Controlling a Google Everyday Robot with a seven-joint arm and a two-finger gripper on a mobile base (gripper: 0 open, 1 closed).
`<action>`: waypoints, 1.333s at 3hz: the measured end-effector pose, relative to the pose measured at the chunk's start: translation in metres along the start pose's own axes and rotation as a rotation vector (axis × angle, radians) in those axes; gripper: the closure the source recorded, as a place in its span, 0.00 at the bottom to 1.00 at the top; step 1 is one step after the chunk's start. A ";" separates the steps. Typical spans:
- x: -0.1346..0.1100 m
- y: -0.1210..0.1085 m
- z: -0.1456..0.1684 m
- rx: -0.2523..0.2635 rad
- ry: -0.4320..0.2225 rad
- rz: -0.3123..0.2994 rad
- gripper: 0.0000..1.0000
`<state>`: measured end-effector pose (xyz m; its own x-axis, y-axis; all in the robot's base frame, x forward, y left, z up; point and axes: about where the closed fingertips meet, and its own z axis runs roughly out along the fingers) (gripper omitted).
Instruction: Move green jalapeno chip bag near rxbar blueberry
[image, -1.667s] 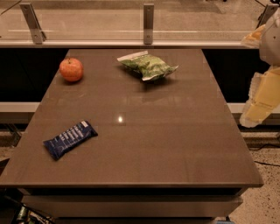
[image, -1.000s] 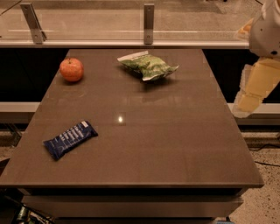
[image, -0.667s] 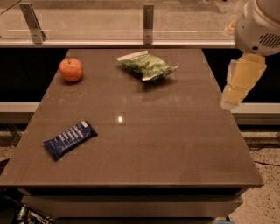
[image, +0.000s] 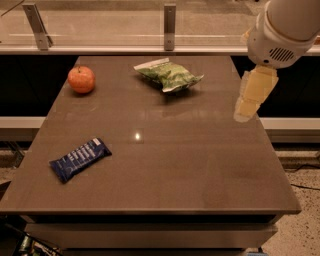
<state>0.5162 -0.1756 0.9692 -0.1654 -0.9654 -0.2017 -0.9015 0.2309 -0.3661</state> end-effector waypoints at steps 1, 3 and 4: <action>-0.013 -0.011 0.018 0.037 -0.025 -0.007 0.00; -0.039 -0.042 0.054 0.100 -0.090 -0.027 0.00; -0.051 -0.057 0.075 0.099 -0.123 -0.036 0.00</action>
Offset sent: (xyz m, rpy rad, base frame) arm 0.0721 0.0366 -0.0280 0.0537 -0.1391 0.0268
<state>0.6065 -0.1305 0.9323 -0.0776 -0.9526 -0.2941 -0.8610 0.2127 -0.4619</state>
